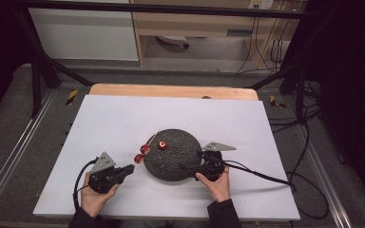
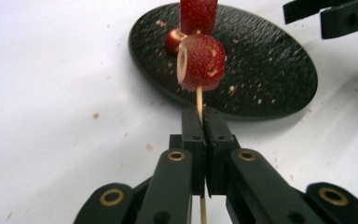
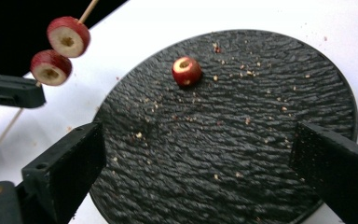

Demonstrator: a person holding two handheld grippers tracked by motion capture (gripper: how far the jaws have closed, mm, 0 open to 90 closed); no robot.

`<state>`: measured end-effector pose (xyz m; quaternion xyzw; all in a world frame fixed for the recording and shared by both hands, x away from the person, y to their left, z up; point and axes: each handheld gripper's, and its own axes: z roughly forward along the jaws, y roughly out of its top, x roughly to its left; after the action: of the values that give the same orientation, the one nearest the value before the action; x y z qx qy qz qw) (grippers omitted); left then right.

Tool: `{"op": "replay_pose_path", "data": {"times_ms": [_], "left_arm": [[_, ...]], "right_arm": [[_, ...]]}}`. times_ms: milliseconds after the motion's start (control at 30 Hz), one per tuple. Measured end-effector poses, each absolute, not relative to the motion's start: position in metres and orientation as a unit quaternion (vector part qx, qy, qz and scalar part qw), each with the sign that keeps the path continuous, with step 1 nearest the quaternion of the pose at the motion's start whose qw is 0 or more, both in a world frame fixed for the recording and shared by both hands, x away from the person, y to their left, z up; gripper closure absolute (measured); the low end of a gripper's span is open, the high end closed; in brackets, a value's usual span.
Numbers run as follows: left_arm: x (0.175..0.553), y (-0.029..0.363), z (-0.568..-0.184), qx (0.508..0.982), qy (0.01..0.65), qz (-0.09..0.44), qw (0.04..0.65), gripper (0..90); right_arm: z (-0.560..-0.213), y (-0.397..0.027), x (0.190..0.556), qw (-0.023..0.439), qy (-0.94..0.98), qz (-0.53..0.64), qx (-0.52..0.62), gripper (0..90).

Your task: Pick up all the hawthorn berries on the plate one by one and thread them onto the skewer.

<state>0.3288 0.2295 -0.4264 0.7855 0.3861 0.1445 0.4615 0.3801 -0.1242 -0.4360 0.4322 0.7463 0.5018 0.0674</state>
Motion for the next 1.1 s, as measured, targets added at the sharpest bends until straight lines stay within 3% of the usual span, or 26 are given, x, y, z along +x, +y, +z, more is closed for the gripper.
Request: {"op": "replay_pose_path", "data": {"times_ms": [367,1100], "left_arm": [[0.323,0.253,-0.432,0.786,0.384,0.149,0.461,88.3],[0.327,0.264,-0.433,0.779,0.395,0.149,0.464,88.3]], "right_arm": [[-0.428,-0.116,0.387,0.068,0.78,0.465,0.413,2.4],[-0.396,-0.065,0.43,0.082,0.828,0.404,0.381,2.9]]}}
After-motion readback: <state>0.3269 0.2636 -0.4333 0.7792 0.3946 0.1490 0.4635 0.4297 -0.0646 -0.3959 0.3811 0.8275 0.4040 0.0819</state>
